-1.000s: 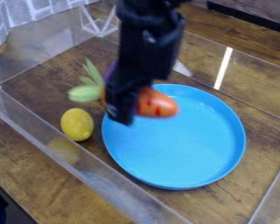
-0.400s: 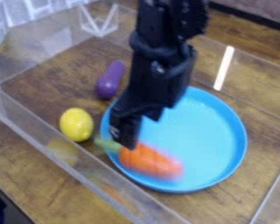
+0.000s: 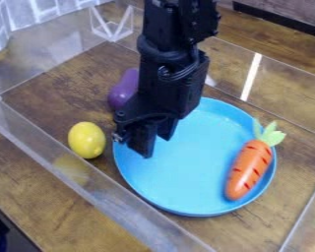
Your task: Move the carrot to the right side
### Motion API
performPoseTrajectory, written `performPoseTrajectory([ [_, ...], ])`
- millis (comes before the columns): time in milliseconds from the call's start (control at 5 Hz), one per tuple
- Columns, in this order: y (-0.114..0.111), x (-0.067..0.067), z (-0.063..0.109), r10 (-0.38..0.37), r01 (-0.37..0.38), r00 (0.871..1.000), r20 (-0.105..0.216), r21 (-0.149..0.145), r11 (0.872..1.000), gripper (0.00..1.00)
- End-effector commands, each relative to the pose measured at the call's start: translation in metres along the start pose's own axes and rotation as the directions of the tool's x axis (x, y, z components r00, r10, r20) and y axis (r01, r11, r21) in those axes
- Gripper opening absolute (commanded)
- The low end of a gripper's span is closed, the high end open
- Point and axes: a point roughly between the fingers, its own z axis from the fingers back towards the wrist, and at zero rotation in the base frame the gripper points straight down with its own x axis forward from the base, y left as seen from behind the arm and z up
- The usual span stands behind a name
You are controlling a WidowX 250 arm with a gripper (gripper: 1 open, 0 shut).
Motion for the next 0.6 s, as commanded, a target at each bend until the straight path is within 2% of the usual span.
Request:
performPoseTrajectory([
  [0,0.015,0.008,0.004,-0.003,0.002,1.000,0.006,0.050,0.999,1.00],
  [200,0.027,0.030,-0.011,-0.041,0.040,0.999,0.009,0.062,0.997,1.00],
  [400,0.034,0.051,-0.020,-0.018,0.019,1.000,-0.011,0.059,0.998,1.00],
])
